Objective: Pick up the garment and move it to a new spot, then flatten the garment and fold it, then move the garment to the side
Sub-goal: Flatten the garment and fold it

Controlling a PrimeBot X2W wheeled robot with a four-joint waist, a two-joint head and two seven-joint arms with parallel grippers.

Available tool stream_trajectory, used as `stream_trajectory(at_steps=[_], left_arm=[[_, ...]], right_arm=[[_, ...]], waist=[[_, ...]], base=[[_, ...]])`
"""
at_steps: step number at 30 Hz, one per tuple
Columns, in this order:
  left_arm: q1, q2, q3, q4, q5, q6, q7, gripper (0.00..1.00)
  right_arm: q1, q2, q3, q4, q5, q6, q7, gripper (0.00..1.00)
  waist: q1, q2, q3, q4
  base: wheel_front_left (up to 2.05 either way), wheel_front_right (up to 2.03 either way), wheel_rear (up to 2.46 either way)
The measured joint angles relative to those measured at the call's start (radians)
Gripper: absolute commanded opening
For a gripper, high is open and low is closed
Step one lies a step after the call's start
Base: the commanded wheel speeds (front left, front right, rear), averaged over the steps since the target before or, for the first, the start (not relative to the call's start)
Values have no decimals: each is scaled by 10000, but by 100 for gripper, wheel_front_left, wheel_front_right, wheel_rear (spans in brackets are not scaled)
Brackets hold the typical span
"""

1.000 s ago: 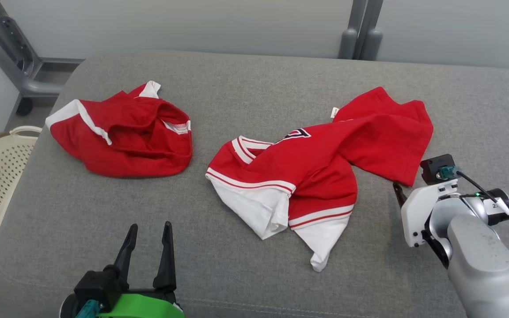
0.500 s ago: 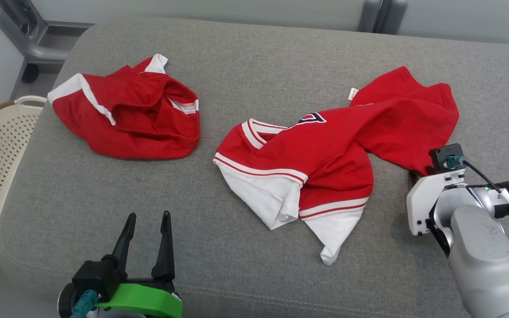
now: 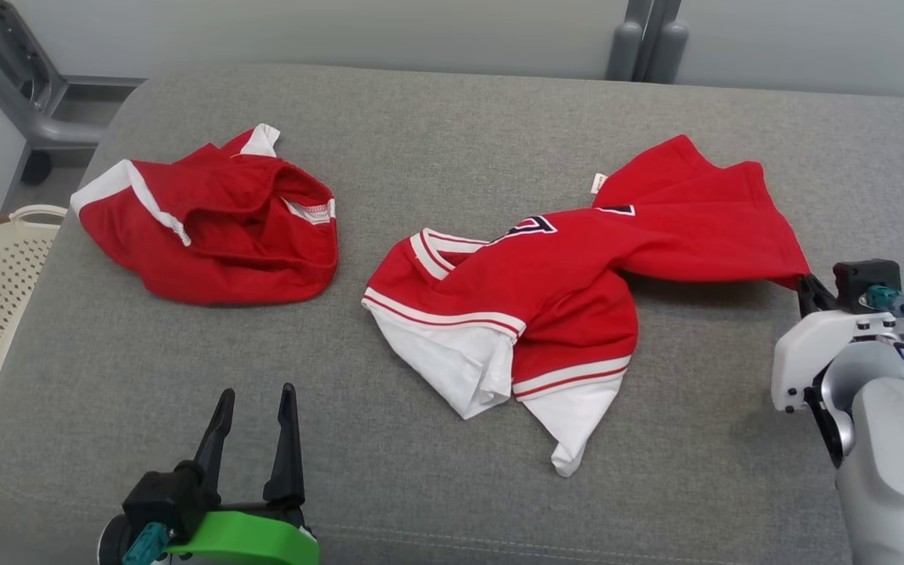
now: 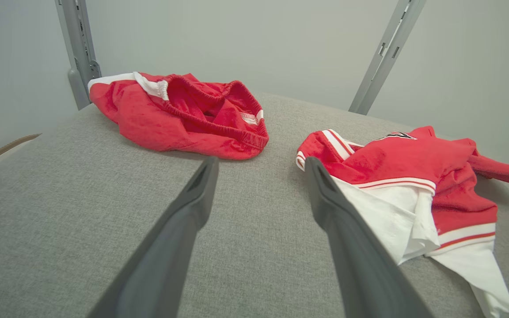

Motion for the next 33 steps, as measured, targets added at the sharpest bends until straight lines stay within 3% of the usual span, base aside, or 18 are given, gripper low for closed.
stream_trajectory(at_steps=[6,14,18,23,24,25,26,33], left_arm=[[162,-13,63,-4,-42,25,0,100],[208,-27,138,-2,-71,40,0,100],[208,-36,104,50,-71,23,0,100],[208,-44,71,125,-69,-4,-2,100],[208,-46,67,146,-69,-6,0,100],[208,-46,63,165,-67,-8,0,100],[208,-46,67,182,-65,-10,0,100],[367,-29,105,251,-38,-19,0,100]], right_arm=[[1453,-6,-393,-2688,280,0,748,0],[3760,12,-780,-6211,809,0,2610,0],[4851,-38,-897,-6533,884,0,3352,0],[5335,-109,-734,-5814,779,0,3476,2],[5360,-125,-711,-5607,748,0,3467,11],[5390,-150,-683,-5371,679,0,3492,44],[5430,-150,-679,-5168,627,0,3407,100],[5415,-54,-819,-4487,483,0,3078,100]], waist=[[0,0,-251,-304],[0,0,-489,-715],[0,0,-579,-848],[0,0,-664,-881],[0,0,-681,-877],[0,0,-700,-871],[0,0,-724,-864],[0,0,-961,-837]], base=[[0,0,0],[0,0,0],[0,0,0],[0,0,0],[0,0,0],[0,0,0],[0,0,0],[0,0,0]])
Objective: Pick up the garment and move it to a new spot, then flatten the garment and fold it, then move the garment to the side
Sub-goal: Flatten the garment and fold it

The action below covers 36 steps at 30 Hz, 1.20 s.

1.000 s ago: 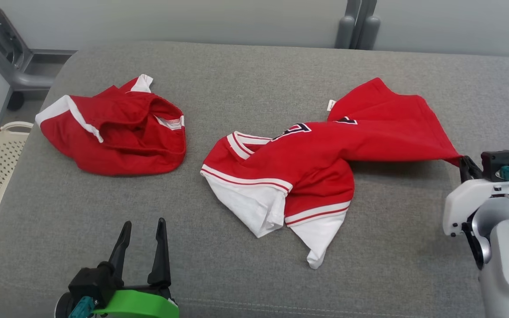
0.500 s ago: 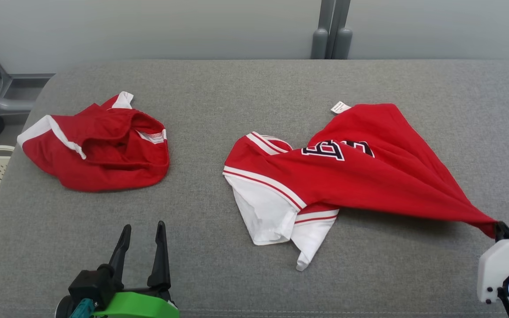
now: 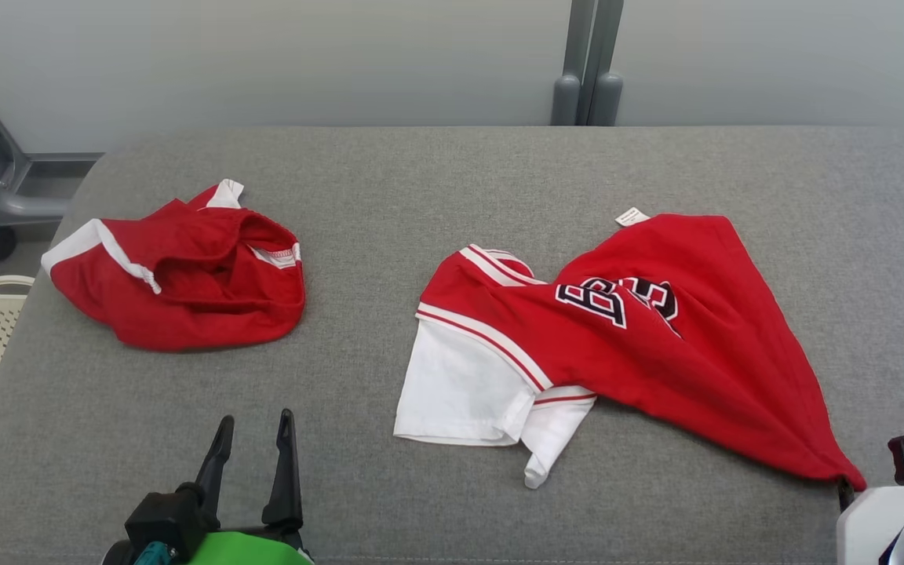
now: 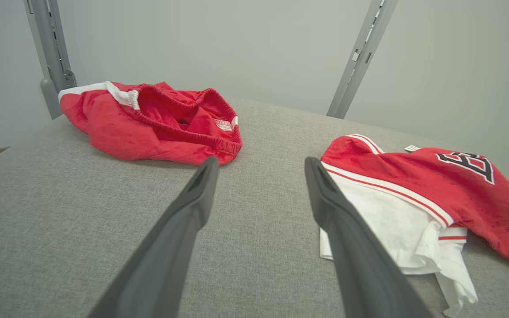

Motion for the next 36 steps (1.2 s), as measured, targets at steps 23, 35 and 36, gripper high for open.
stream_trajectory(at_steps=[23,35,36], left_arm=[[304,50,286,462,-318,366,0,100],[538,479,401,621,-272,606,121,100],[593,529,401,585,-259,631,134,100]], right_arm=[[-530,941,1499,-1058,4284,-2,-4976,100],[57,583,2865,-1062,3262,-2,-5041,100],[77,585,2903,-1049,3218,-2,-5043,100]], waist=[[0,0,-758,-317],[0,0,-946,-247],[0,0,-949,-248]], base=[[0,0,0],[0,0,0],[0,0,0]])
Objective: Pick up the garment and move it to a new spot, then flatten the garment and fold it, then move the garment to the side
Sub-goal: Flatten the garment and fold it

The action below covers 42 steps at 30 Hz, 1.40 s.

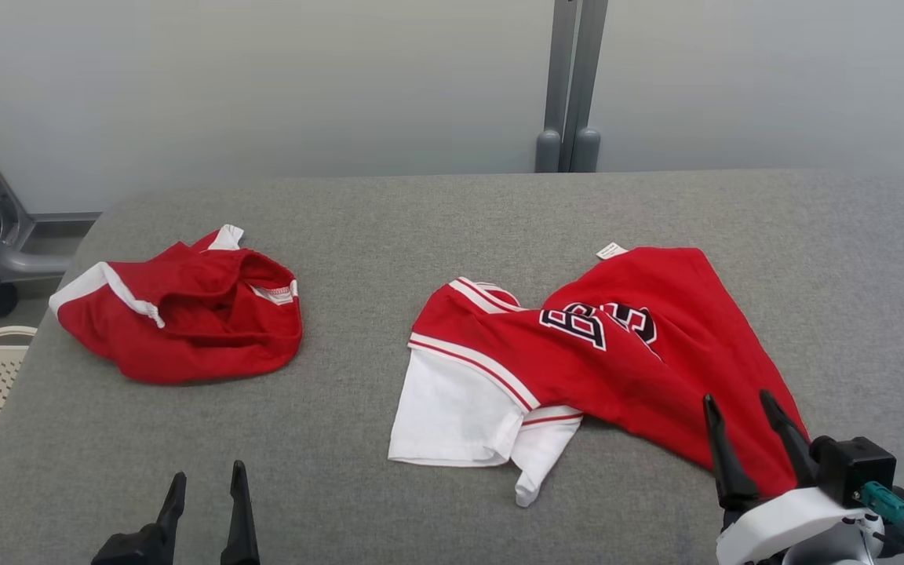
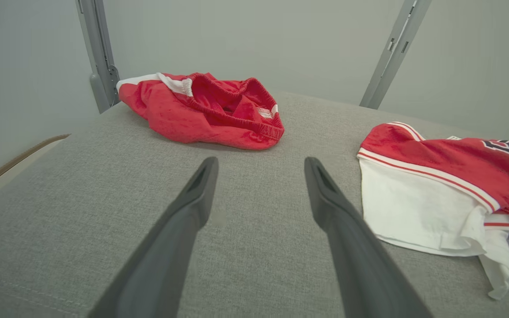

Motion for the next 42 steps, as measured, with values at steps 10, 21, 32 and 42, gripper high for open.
stream_trajectory(at_steps=[10,21,32,42], left_arm=[[35,123,-399,-134,65,-157,493,100],[-2043,-117,-1546,1728,276,-529,2437,100],[-3594,-412,-1814,3969,-247,-604,3463,100],[-4246,-529,-2148,4932,-848,-608,3580,20]], right_arm=[[105,44,102,40,-104,0,61,100],[39,15,566,-182,-240,-2,245,100],[-251,-17,755,-337,-297,0,355,100],[-302,-2,798,-228,-359,-2,307,100]], waist=[[0,0,45,7],[0,0,412,-488],[0,0,1170,-1418],[0,0,1581,-1949]], base=[[0,0,0],[0,0,0],[0,0,0],[0,0,0]])
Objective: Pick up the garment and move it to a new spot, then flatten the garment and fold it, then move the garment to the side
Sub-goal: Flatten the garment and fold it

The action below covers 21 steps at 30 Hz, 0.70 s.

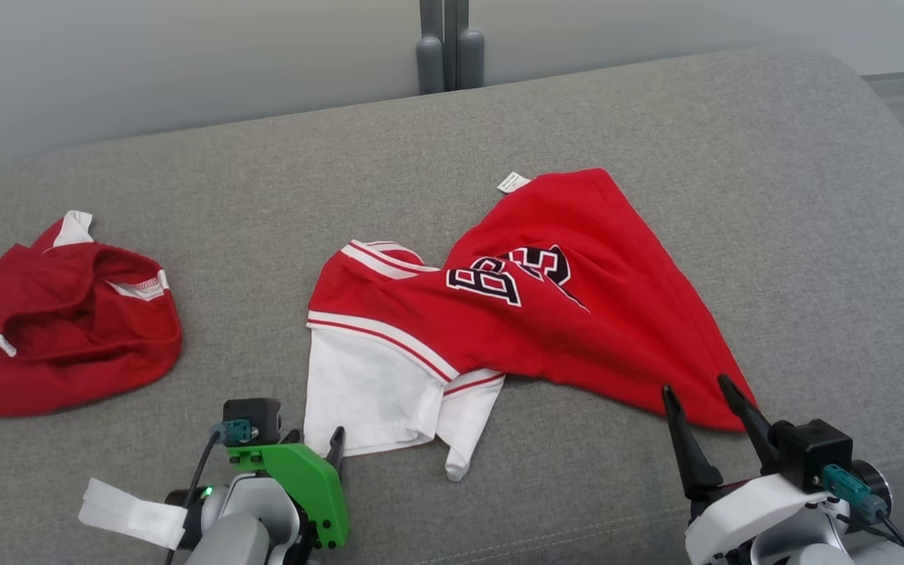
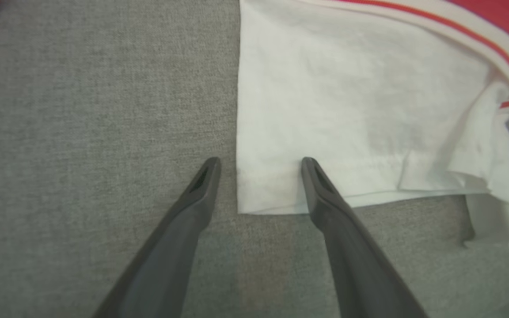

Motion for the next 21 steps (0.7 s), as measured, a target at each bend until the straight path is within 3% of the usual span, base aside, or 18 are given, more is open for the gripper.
stream_trajectory(at_steps=[1,8,13,21], left_arm=[[-9,6,-52,19,0,0,-69,0],[173,-42,-75,-174,-658,-201,-516,0],[729,-48,155,-1327,-2046,-251,-554,0],[2503,125,740,-4579,-3302,729,874,0]], right_arm=[[-1,2,2,13,-10,0,0,100],[8,-15,42,128,-42,0,2,100],[53,-52,4,169,-81,0,23,100],[291,-52,-77,169,-105,0,136,100]], waist=[[0,0,-13,13],[0,0,-184,227],[0,0,-393,462],[0,0,-741,915]], base=[[0,0,0],[0,0,0],[0,0,0],[0,0,0]])
